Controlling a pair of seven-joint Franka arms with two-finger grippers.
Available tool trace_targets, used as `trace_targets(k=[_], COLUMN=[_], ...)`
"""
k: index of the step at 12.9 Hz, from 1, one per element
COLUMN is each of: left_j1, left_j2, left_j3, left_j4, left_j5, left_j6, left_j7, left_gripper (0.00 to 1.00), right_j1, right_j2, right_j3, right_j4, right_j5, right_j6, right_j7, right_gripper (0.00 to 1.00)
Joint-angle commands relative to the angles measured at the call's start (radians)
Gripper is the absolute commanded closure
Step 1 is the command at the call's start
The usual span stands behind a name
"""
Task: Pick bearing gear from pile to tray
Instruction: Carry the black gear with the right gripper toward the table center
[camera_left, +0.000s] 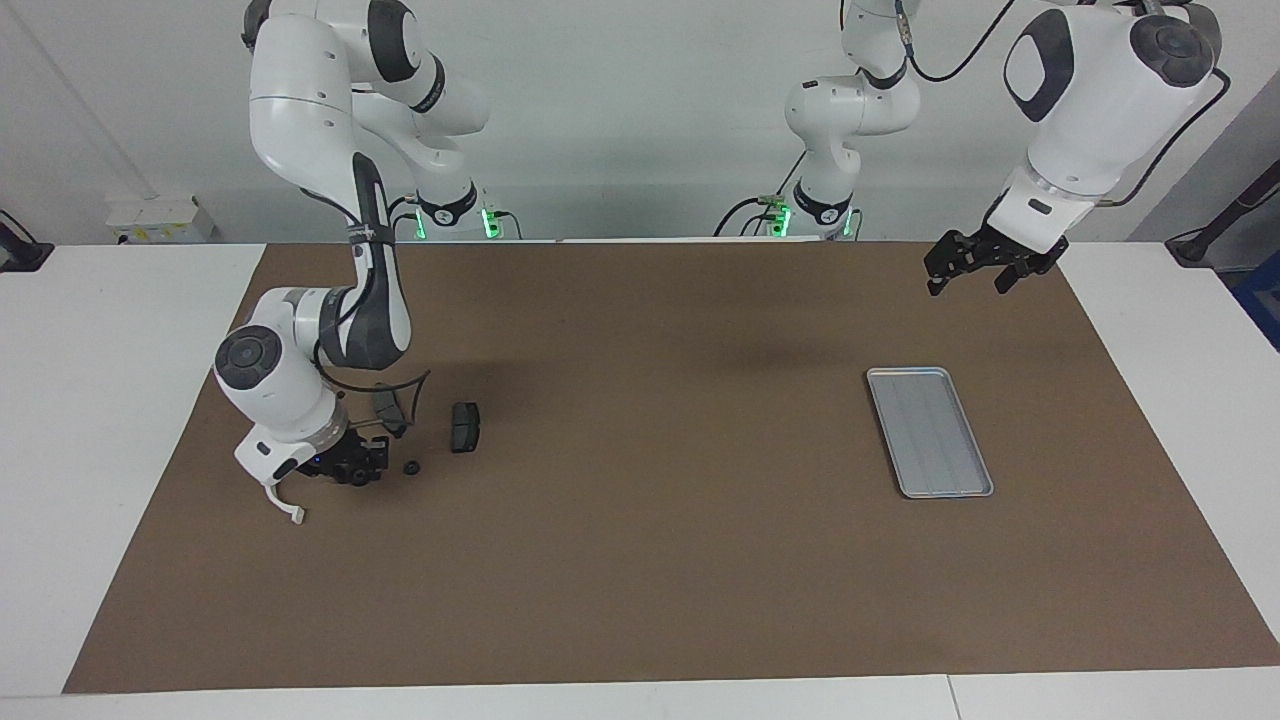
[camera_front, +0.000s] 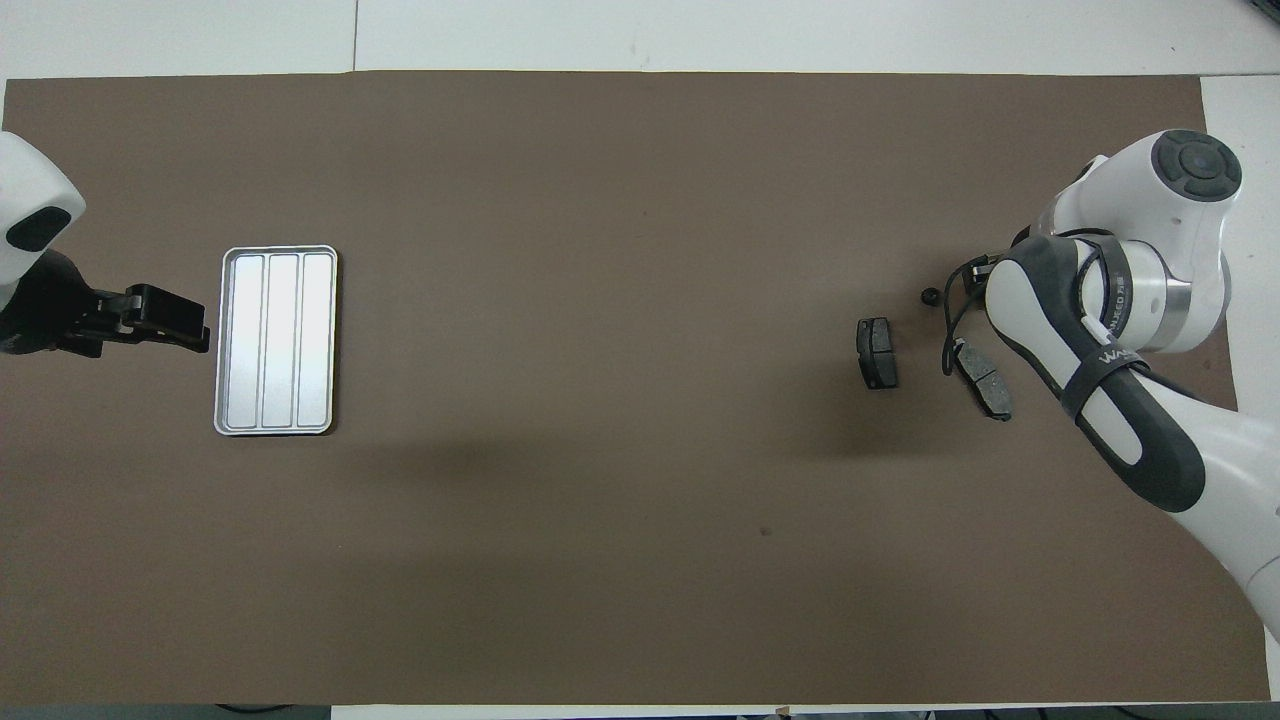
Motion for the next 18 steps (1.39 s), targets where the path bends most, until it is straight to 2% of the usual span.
trace_targets(k=[1, 2, 5, 7, 9, 11, 13, 15, 18], left_j1=[0.001, 0.001, 0.001, 0.001, 0.001, 0.001, 0.001, 0.001, 0.001], left_j2=[-0.015, -0.015, -0.015, -0.015, -0.015, -0.015, -0.015, -0.015, -0.015], left_j3=[0.001, 0.001, 0.001, 0.001, 0.001, 0.001, 0.001, 0.001, 0.001], left_j4=[-0.015, -0.015, -0.015, -0.015, -0.015, -0.015, -0.015, -0.015, -0.015], left_j5=[-0.001, -0.001, -0.001, -0.001, -0.001, -0.001, -0.001, -0.001, -0.001], left_j6=[0.012, 0.012, 0.012, 0.012, 0.012, 0.012, 0.012, 0.012, 0.012], left_j7=[0.001, 0.001, 0.001, 0.001, 0.001, 0.001, 0.001, 0.001, 0.001], left_gripper=[0.00, 0.00, 0.00, 0.00, 0.00, 0.00, 0.00, 0.00, 0.00], right_j1=[-0.005, -0.003, 0.000, 0.009, 0.076, 0.164, 0.289, 0.388, 0.486], right_j2=[-0.033, -0.038, -0.041, -0.041, -0.045, -0.062, -0.085, -0.114, -0.163], right_j3=[0.003, 0.005, 0.026, 0.070, 0.074, 0.075, 0.075, 0.078, 0.081], right_j4=[-0.017, 0.005, 0.145, 0.256, 0.307, 0.315, 0.307, 0.266, 0.192], right_j5=[0.007, 0.007, 0.004, -0.008, -0.008, -0.010, -0.010, -0.010, 0.004], right_j6=[-0.021, -0.048, -0.187, -0.275, -0.294, -0.323, -0.364, -0.363, -0.342], right_j7=[-0.013, -0.011, 0.005, 0.100, 0.207, 0.360, 0.601, 0.790, 0.961], right_gripper=[0.96, 1.00, 1.00, 1.00, 1.00, 1.00, 1.00, 1.00, 1.00])
